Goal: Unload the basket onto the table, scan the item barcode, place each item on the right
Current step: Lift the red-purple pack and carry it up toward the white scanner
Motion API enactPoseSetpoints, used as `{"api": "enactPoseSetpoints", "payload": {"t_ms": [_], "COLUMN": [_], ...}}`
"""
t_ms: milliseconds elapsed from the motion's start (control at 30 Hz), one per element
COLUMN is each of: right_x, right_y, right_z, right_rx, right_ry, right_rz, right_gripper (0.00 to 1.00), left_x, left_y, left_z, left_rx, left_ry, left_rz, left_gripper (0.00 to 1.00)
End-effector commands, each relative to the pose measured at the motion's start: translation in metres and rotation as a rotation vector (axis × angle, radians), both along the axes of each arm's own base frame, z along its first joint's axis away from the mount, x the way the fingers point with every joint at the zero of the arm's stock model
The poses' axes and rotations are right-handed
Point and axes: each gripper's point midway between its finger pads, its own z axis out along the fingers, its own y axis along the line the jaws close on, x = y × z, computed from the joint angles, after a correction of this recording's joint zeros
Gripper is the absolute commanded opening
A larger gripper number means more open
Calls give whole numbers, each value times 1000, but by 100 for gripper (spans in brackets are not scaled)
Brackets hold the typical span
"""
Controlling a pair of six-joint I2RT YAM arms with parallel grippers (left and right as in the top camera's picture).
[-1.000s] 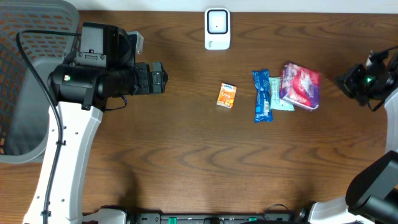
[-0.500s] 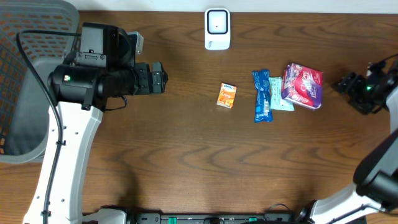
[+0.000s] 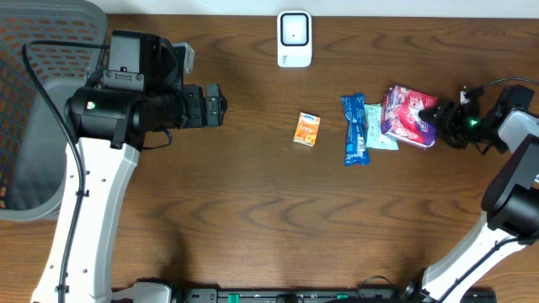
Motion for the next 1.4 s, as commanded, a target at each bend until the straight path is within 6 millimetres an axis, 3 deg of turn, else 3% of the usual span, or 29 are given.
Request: {"api": "enactPoseSetpoints", "payload": {"t_ms": [0,33,67,100,200,300,333,367,433,500,633,733,833,1033,1267,1367], "right_x": [1,0,-1,-2,0,6,7,7,7,6,6,14,33,87,115,138], "right_y": [5,5,5,5,13,23,25,25,31,35,48,66,92,176,235,265], "right_z": [-9,-10,-12,-13,2,39,63,68,102,119,143,142,142,166,187,198], "right_rx": [13,13,13,16,87,245,326,339,417,439,433,343,218,107,22,54], "right_ry": [2,7,15,19,-21,-118,-164,-172,-233,-255,-261,-192,-173,-309,-448,-487], "right_rz": [21,21,20,20,32,36,30,30,46,54,66,41,16,-36,-135,-102], "right_gripper": [38,31,5,1,1,1,1,1,1,1,1,1,2,1,2,1], "left_x": [1,0,0,1,1,1,1,0,1,0,0,0,1,0,0,1], "left_y": [2,2,2,2,2,2,2,2,2,2,2,2,2,2,2,2], "left_z": [-2,-2,-2,-2,-2,-2,-2,-2,-2,-2,-2,-2,-2,-2,-2,-2], "left_rx": [8,8,8,8,8,8,8,8,8,8,8,8,8,8,8,8], "left_ry": [4,5,5,4,4,4,4,5,4,5,5,5,4,5,5,4], "left_rz": [9,9,9,9,9,9,9,9,9,9,9,9,9,9,9,9], "left_gripper": [98,98,98,98,98,98,98,98,98,98,98,98,98,98,98,98]}}
